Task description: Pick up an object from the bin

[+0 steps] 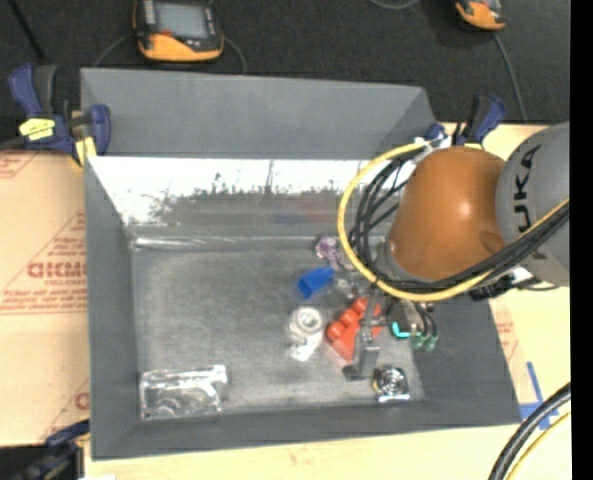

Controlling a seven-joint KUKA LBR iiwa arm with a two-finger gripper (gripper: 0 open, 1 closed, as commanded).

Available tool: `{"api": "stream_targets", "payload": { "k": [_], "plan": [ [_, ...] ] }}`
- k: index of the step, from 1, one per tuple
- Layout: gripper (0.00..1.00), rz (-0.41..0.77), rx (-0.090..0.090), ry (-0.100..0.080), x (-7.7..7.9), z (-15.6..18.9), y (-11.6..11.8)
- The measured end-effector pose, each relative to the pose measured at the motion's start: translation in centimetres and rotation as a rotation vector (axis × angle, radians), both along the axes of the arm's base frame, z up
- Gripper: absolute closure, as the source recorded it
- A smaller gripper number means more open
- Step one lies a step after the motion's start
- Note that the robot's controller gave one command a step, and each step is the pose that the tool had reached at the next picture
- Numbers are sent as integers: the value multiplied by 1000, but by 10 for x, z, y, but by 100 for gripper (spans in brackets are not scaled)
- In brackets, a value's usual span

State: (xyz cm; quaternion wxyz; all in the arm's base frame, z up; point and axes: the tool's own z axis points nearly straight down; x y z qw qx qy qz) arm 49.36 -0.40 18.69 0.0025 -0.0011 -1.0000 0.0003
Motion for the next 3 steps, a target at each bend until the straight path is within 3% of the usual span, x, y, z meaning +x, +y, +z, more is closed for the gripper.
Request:
{"api": "stream_targets", "payload": {
  "k": [1, 2, 3],
  "plan": [
    [0, 112, -2, -7, 42, -56, -70],
    [0, 143, 1, -4, 29, -120, -71],
    [100, 143, 0, -10, 31, -116, -71]
  ]
}}
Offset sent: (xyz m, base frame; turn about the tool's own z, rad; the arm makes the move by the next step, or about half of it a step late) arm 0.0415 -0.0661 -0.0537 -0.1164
